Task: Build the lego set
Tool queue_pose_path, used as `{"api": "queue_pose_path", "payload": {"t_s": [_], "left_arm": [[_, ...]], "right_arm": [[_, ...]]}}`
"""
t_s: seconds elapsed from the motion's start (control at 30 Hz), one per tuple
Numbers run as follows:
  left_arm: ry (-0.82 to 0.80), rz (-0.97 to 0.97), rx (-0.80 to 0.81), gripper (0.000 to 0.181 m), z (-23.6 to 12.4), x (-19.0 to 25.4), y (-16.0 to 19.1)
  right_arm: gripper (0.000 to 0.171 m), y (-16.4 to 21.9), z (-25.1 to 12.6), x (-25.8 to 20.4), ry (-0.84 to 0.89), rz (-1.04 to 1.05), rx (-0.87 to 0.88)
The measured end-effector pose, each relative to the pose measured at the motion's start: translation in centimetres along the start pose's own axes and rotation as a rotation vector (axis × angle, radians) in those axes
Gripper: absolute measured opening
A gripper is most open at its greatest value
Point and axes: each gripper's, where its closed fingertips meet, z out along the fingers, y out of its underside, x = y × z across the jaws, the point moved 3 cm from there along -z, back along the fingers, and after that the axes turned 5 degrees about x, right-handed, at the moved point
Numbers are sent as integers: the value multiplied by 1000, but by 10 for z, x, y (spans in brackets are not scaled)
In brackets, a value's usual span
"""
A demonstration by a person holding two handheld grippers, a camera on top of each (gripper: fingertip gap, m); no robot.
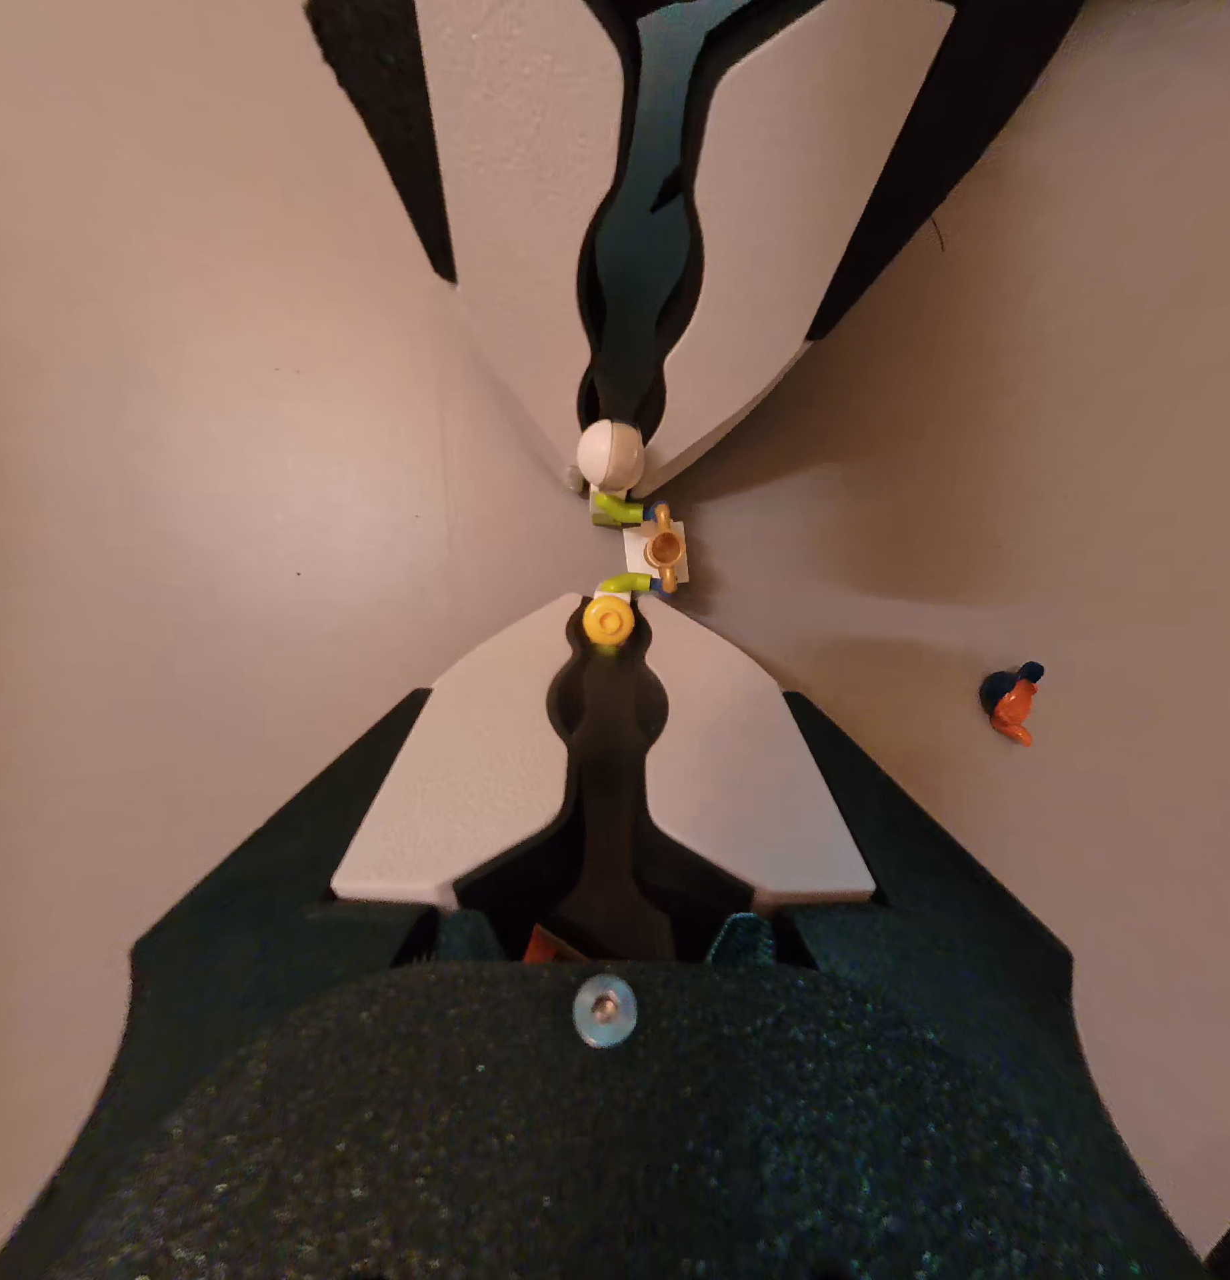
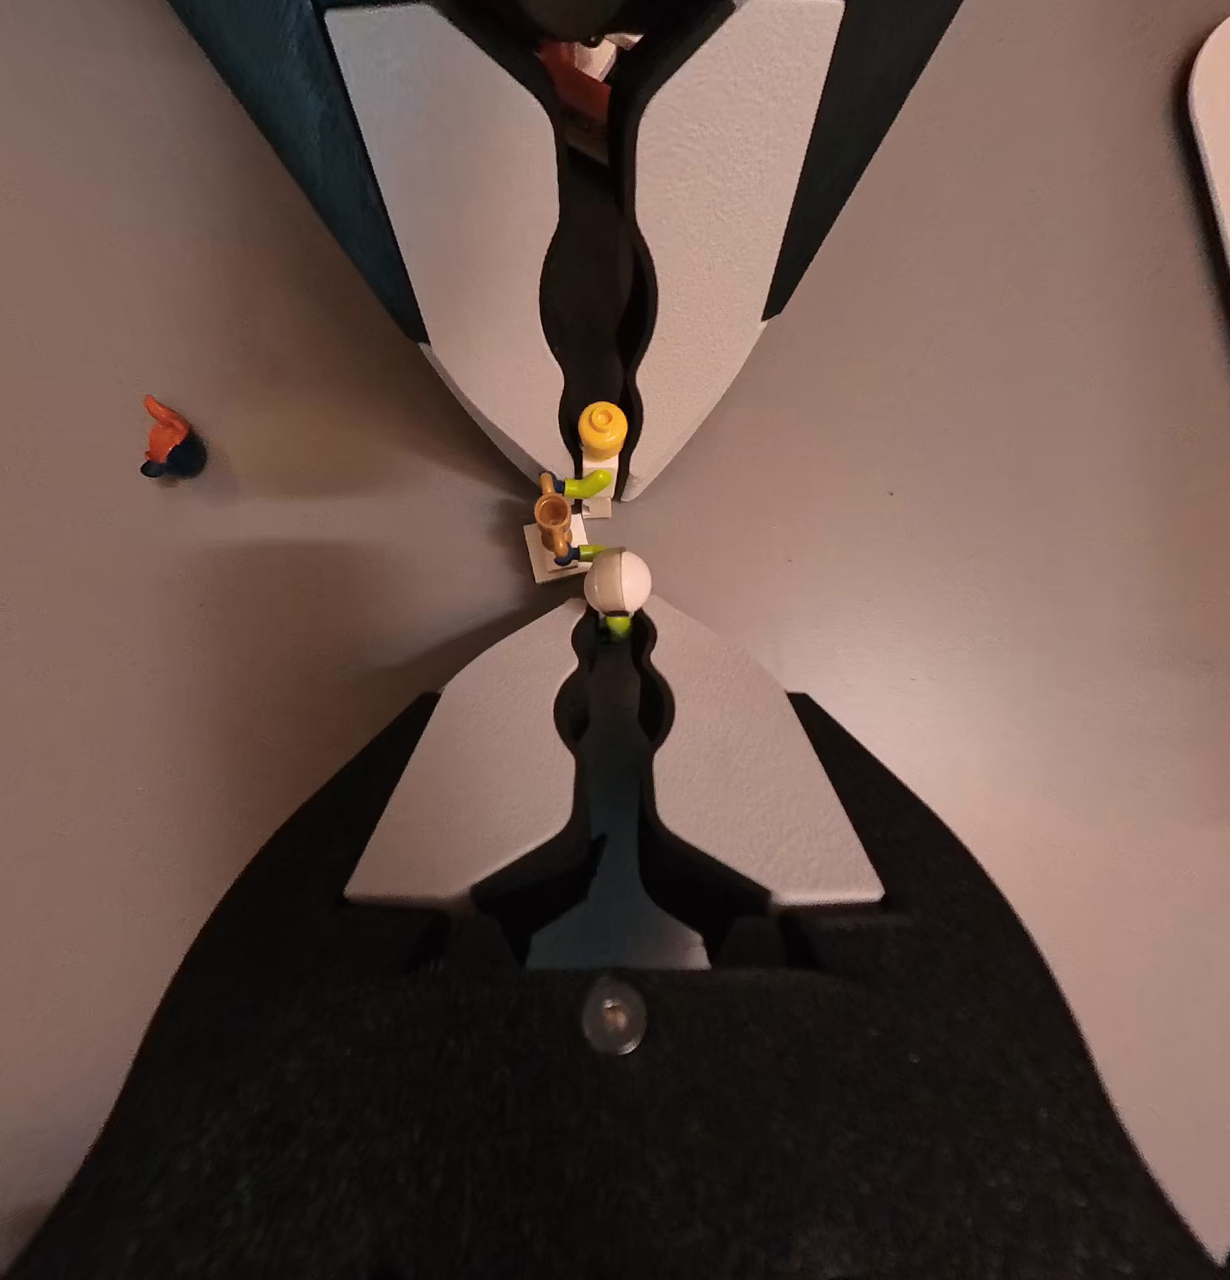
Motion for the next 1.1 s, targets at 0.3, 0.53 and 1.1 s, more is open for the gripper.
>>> {"api": "queue_pose_path", "payload": {"t_s": [0.3,0.53,1.1], "left_arm": [[-31,-8,28,14,-4,-5,1],[-32,-11,49,10,-3,-4,-1],[-21,-12,33,10,-2,-2,-1]], "right_arm": [[12,0,-2,2,7,1,15],[8,0,-2,1,7,-15,29],[8,1,-1,-2,-7,-26,26]]}}
